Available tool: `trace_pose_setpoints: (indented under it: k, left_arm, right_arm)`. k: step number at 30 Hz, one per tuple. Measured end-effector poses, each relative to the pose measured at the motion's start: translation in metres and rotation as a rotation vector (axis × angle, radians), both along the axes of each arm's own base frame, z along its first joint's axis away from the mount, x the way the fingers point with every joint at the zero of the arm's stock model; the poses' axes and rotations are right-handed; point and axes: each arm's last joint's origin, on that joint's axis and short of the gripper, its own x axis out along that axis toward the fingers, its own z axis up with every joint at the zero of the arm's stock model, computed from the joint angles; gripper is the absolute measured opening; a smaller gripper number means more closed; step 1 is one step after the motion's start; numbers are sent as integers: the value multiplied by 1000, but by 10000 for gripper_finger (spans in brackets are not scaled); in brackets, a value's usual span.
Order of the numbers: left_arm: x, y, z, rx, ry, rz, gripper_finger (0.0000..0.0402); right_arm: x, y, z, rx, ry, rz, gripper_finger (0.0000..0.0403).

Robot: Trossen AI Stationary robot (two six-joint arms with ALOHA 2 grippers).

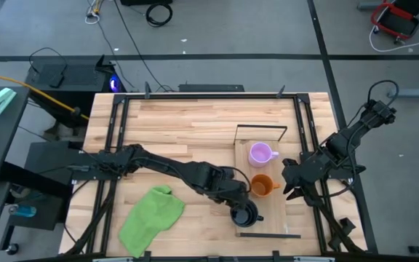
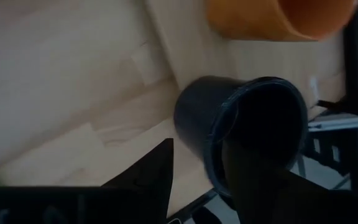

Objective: Stack small to large cups/mugs on shelf
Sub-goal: Put the dark blue mug on the shelf

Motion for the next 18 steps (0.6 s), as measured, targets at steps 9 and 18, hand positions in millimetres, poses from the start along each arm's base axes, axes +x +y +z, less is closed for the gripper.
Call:
trace_pose_setpoints:
  k: [9, 18]
  left_arm:
    - [-12, 9, -3, 62, 129, -39, 138]
    - [-30, 17, -7, 129, 326, -54, 125]
  right_arm:
    - [2, 0, 1, 80, 65, -150, 117]
    - [7, 4, 6, 250, 116, -331, 115]
